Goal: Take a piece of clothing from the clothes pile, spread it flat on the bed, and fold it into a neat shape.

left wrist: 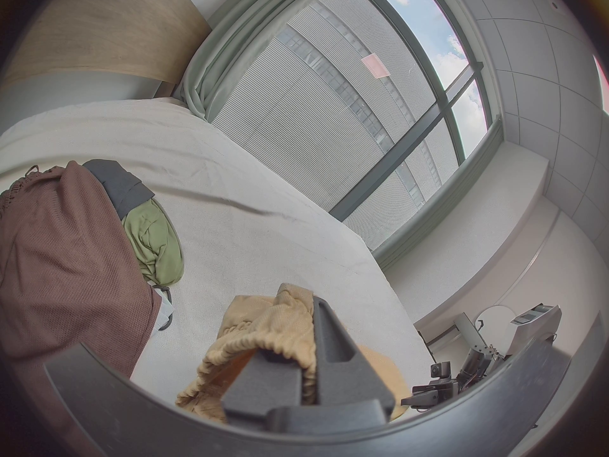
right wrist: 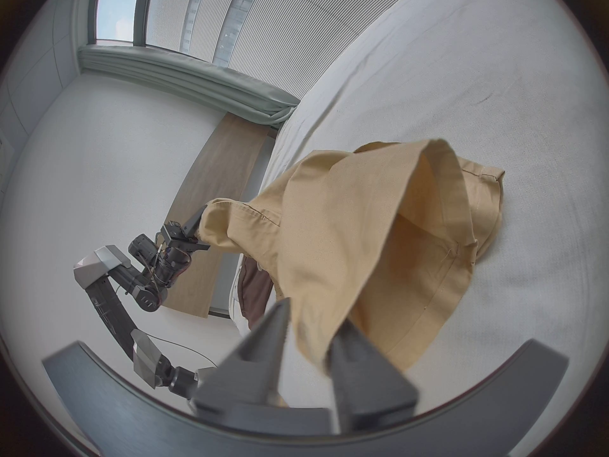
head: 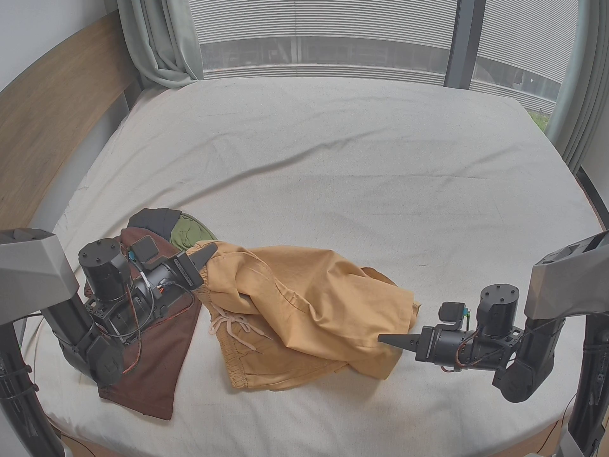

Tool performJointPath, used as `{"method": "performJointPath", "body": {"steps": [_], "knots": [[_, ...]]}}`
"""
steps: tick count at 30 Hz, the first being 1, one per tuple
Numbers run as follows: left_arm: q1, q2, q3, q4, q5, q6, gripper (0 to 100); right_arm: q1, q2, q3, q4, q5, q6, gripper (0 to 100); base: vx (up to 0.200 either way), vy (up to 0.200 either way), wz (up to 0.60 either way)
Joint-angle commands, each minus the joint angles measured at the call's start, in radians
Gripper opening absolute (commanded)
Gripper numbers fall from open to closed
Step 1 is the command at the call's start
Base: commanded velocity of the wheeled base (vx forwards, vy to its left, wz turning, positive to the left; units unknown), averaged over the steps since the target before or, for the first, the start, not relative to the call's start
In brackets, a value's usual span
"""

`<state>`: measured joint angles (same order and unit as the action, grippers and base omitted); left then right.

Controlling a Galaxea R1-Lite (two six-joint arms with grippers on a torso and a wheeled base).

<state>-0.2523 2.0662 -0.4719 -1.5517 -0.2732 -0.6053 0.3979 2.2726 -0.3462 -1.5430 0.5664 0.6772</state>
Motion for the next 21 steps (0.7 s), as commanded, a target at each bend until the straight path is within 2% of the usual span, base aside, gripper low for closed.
{"method": "performJointPath", "body": {"steps": [1,21], "knots": [[0.002,0.005,-0.001,-0.001,0.0,-0.001,0,0.021,0.065,-0.025,-0.002,-0.002,-0.007,100,0.0,0.0,0.0],[0.002,0.002,-0.001,-0.001,0.0,-0.001,0,0.065,0.062,-0.033,-0.003,-0.008,-0.007,100,0.0,0.0,0.0]]}}
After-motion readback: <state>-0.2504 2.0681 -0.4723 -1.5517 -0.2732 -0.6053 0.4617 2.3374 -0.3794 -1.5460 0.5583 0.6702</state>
